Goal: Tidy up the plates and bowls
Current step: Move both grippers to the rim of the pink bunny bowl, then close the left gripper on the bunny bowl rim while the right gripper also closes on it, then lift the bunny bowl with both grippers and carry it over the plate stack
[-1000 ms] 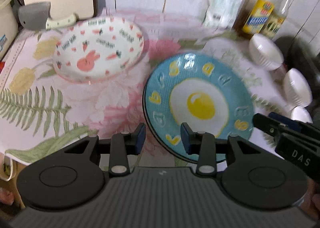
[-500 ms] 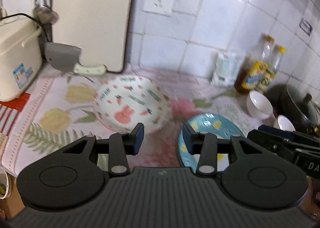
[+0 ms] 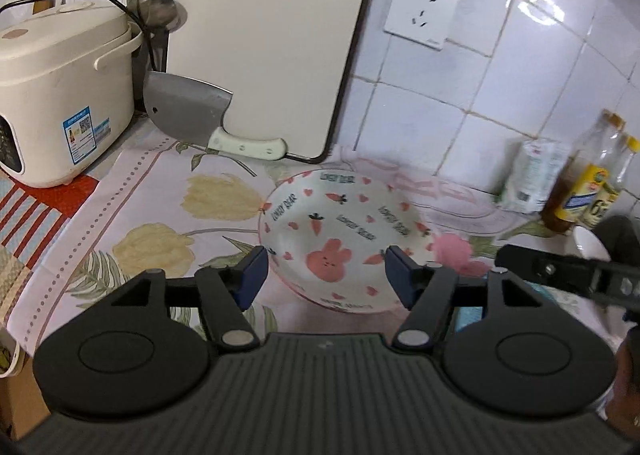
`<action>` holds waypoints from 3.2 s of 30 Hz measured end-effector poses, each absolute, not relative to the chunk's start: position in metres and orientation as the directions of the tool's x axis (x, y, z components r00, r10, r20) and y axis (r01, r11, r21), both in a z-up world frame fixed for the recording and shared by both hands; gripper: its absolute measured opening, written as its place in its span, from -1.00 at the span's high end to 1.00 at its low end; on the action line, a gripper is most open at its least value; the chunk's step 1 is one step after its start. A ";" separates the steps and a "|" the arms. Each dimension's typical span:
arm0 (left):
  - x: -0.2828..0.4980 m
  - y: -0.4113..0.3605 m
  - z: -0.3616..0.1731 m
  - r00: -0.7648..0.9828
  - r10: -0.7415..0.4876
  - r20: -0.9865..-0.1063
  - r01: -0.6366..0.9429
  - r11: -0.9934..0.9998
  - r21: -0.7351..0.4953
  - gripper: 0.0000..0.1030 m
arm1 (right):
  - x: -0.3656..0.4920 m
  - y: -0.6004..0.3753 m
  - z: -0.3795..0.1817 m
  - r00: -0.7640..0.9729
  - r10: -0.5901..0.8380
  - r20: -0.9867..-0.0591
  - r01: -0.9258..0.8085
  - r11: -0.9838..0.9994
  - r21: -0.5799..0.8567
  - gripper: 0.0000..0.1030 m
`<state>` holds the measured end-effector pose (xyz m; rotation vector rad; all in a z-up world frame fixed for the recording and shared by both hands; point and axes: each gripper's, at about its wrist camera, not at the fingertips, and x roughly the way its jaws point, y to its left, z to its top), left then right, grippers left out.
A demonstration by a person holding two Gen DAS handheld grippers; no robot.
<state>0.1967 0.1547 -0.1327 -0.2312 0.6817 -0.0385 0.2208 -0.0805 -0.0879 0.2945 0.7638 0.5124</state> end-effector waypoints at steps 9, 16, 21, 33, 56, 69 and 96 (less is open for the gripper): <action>0.235 0.160 -0.173 0.748 -0.038 -0.663 -0.101 0.980 -0.170 -0.52 | 0.281 -0.066 -0.139 0.561 0.507 -0.654 -0.257 0.858 0.445 -0.19; 0.262 0.170 -0.204 0.704 0.018 -0.710 -0.198 0.965 -0.172 -0.53 | 0.308 -0.058 -0.157 0.549 0.460 -0.698 -0.261 0.888 0.380 -0.19; 0.277 0.176 -0.216 0.701 0.031 -0.713 -0.231 0.955 -0.186 -0.53 | 0.320 -0.056 -0.170 0.529 0.449 -0.720 -0.263 0.893 0.364 -0.19; 0.284 0.173 -0.234 0.678 -0.032 -0.734 -0.188 0.958 -0.216 -0.22 | 0.333 -0.050 -0.187 0.489 0.480 -0.728 -0.260 0.877 0.403 -0.18; 0.268 0.181 -0.214 0.667 -0.120 -0.736 -0.185 0.929 -0.319 0.53 | 0.304 -0.043 -0.160 0.607 0.388 -0.693 -0.318 0.918 0.236 0.61; 0.211 0.150 -0.158 0.666 -0.181 -0.724 -0.062 0.953 -0.296 0.54 | 0.219 -0.068 -0.109 0.659 0.360 -0.660 -0.257 0.933 0.252 0.61; 0.140 0.060 -0.110 0.641 -0.257 -0.724 0.068 0.958 -0.279 0.54 | 0.112 -0.174 -0.069 0.716 0.308 -0.626 -0.166 0.947 0.276 0.58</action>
